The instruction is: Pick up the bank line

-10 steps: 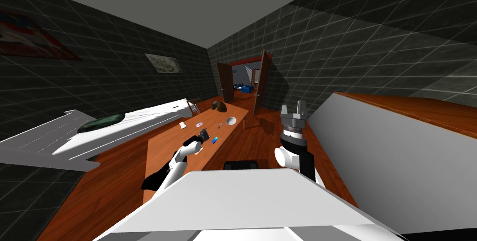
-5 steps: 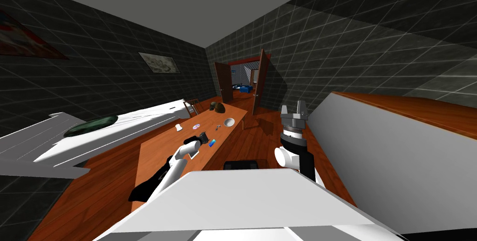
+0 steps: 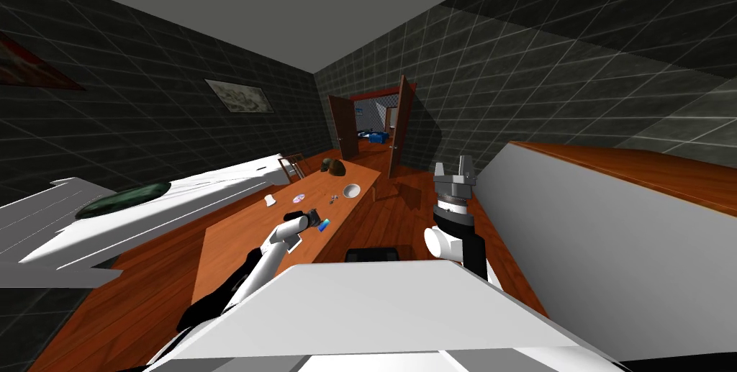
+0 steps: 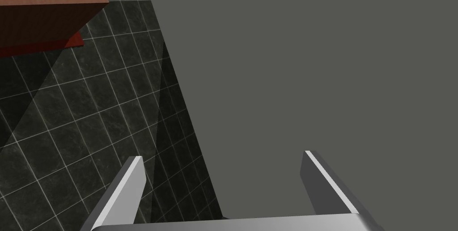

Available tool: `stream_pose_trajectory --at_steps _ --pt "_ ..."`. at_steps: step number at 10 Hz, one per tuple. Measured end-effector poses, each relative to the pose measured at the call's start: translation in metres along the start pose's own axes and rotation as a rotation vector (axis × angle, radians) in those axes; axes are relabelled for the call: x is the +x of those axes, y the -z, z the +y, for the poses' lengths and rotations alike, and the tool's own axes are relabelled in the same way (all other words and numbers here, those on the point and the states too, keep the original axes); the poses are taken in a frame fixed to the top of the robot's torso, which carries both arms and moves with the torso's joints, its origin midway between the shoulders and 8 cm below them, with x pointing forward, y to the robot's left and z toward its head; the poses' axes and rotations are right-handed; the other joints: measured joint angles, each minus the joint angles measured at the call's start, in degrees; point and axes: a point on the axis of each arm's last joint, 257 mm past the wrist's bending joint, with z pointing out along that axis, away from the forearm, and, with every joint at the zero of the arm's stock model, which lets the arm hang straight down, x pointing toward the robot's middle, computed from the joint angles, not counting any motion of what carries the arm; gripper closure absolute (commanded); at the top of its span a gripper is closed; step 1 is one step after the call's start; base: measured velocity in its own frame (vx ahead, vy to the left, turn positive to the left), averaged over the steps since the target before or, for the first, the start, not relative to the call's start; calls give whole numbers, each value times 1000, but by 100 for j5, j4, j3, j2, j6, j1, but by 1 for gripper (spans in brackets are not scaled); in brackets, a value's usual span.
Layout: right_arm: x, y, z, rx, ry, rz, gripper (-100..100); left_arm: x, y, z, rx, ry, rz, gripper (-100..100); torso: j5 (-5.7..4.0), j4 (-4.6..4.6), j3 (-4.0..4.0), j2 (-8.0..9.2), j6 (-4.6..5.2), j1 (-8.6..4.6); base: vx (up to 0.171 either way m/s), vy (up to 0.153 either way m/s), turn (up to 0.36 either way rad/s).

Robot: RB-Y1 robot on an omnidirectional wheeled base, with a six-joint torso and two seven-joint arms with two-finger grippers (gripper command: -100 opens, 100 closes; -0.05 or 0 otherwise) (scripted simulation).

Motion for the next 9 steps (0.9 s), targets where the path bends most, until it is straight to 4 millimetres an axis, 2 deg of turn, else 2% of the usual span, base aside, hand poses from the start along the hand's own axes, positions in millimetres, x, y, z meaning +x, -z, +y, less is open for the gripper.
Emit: stream_pose_trajectory --at_steps 3,9 --pt "0 0 0 0 0 0 0 -20 -8 16 -90 63 -50 -100 0 0 -1 -4 1 3 50 -19 -29" --pt "0 0 0 0 0 0 0 -50 -6 44 -242 171 -135 -100 -1 1 2 3 0 -3 48 -28 -30"
